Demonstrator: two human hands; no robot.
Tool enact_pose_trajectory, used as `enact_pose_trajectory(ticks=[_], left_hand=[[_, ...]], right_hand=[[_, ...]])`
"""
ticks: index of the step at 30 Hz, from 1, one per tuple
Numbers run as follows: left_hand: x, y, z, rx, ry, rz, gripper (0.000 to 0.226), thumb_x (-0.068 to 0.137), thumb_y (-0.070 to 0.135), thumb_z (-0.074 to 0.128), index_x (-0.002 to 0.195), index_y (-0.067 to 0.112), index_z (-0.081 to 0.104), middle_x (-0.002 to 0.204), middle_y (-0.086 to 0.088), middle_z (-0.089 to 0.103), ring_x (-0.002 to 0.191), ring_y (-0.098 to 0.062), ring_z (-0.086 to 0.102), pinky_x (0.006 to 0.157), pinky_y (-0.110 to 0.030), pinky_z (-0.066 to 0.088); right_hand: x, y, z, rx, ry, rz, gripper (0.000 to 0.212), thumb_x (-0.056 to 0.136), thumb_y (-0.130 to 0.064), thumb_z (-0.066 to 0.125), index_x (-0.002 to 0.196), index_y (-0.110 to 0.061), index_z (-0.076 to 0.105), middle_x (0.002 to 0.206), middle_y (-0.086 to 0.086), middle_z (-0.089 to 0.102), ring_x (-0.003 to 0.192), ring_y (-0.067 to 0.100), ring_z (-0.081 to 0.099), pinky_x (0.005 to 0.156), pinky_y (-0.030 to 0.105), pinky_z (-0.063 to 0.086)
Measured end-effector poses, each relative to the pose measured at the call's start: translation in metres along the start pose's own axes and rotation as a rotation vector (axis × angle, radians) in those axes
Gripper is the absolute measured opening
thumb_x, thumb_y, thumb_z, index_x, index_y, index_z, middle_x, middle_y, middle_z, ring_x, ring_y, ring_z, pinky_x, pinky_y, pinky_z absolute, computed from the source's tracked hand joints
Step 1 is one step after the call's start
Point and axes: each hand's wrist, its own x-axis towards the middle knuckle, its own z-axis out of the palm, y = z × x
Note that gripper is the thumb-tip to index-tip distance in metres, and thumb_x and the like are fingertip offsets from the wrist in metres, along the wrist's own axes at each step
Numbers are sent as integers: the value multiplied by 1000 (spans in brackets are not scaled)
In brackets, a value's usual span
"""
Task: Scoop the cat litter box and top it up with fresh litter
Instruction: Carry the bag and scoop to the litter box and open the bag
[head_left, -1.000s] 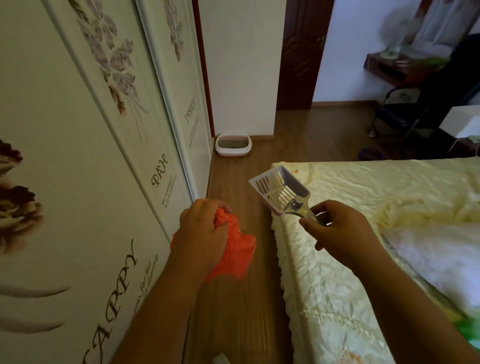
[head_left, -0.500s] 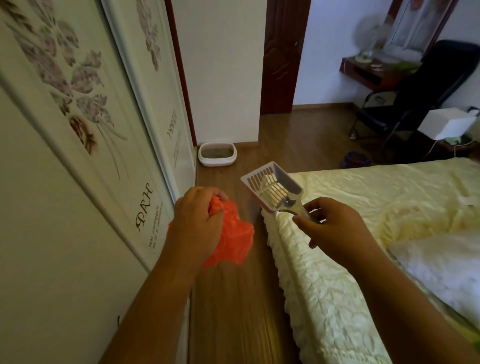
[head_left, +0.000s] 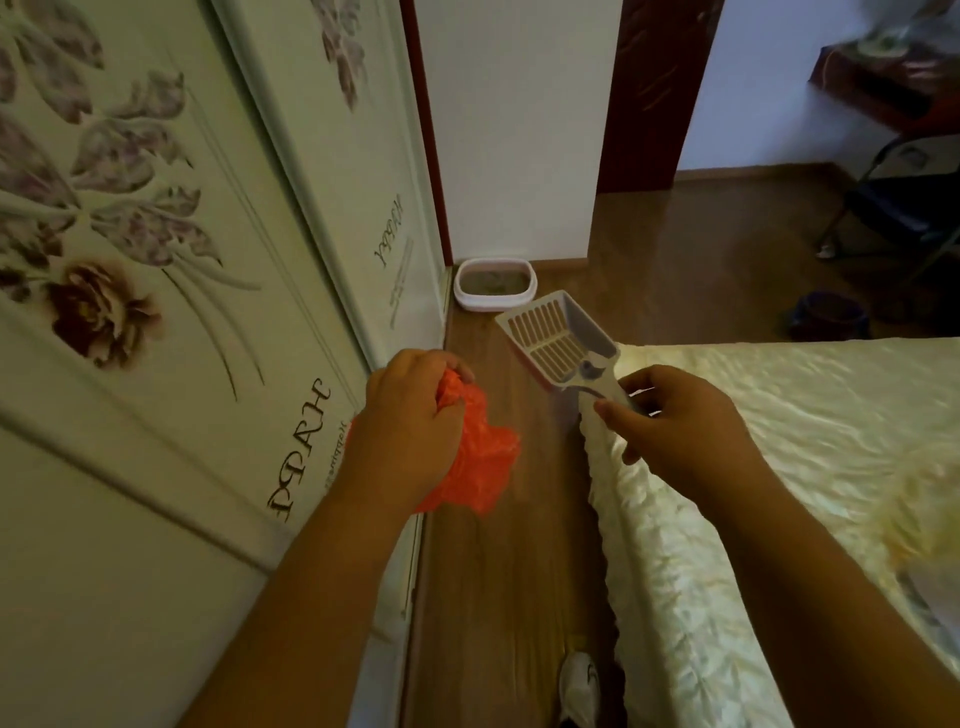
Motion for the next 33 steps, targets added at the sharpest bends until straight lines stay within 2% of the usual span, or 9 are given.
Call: enact_pose_trajectory(ticks=[3,7,12,17,22,26,29,33], left_hand=[[37,16,21,2,29,11,21,96,21,55,102,40,59,117,10,52,116,-21,53,98,-50,51],[80,35,41,24,44,-23,21,97,20,53,110,35,61,116,14,44,119,-16,47,102,-46,48],[130,41,60,15,35,-63,22,97,20,53,109,36,61,121,11,49,119,-18,46,100,-51,48],[188,48,86,0,-2,-55,20,97,21,54,111,34,62,123,6,51,119,-21,49,101,-51,48],[247,40,108,-4,-45,-56,17,99,24,54,110,33,61,126,4,49,121,-22,48,102,-52,47],[306,27,116,-30,-58,-26,18,99,22,54,109,35,62,124,6,50,121,-21,49,104,-51,46],[358,17,116,-37,-83,-12,18,101,24,53,115,32,62,129,4,50,123,-21,48,106,-50,45],[428,4,109,-36,-90,25,21,102,28,51,120,29,61,134,2,50,125,-21,48,108,-49,45]], right_hand=[[52,1,-15,6,-10,-37,29,89,-42,70,112,-24,63,97,-4,72,70,13,71,52,17,48],[110,0,-33,6,-33,-76,27,89,-43,71,110,-26,64,92,-8,71,65,9,71,47,15,47],[158,3,-47,31,-33,-93,24,89,-41,72,107,-27,65,88,-9,71,60,8,70,49,17,49],[204,9,-56,34,-22,-49,21,89,-41,72,103,-32,59,85,-15,69,58,1,69,44,9,44],[250,9,-58,43,-4,-12,18,89,-42,71,98,-37,56,82,-13,70,58,0,69,52,17,48],[293,1,-55,9,25,2,15,90,-41,70,94,-35,57,84,-12,69,57,1,69,49,14,46],[332,-12,-49,-70,62,37,21,90,-43,70,100,-35,53,81,-16,64,55,-3,66,42,7,39],[387,-40,-35,-86,93,49,23,89,-40,71,102,-34,53,80,-16,63,54,0,67,41,7,39]])
